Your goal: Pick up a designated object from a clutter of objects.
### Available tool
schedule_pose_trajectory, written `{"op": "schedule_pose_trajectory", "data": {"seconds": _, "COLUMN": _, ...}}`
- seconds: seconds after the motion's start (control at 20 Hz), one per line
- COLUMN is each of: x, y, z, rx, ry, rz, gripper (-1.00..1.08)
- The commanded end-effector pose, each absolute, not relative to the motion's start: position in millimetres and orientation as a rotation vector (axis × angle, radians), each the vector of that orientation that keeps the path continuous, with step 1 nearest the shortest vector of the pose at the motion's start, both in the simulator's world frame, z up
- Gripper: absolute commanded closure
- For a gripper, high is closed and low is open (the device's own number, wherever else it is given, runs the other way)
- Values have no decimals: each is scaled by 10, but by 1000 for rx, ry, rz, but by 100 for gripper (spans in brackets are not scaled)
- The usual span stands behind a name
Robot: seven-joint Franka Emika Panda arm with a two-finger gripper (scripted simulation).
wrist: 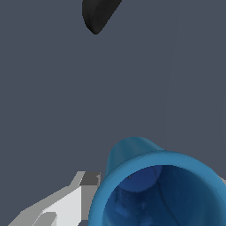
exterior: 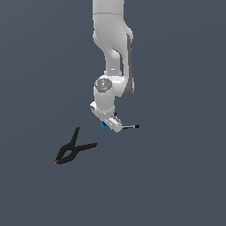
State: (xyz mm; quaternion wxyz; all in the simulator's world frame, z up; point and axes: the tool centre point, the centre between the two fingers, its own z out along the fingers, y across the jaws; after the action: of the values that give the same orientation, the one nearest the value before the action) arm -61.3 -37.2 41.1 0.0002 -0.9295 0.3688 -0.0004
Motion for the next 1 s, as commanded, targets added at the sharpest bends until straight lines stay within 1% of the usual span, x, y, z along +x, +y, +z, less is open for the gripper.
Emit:
{"op": "schedule_pose_trajectory", "data": {"seconds": 0.0, "x": -617, "y": -376, "z": 402, "rx": -2920, "ry": 1160, "rz": 0, "gripper": 108}}
{"op": "schedule_pose_trajectory", "data": {"seconds": 0.55, "x": -615, "y": -382, "z": 445, "rx": -2919, "ry": 1158, "rz": -2, "gripper": 108}}
{"op": "schedule_pose_trajectory", "data": {"seconds": 0.95, "x": -641, "y": -476, "z": 726, "rx": -2919, "ry": 1159, "rz": -2, "gripper": 108}}
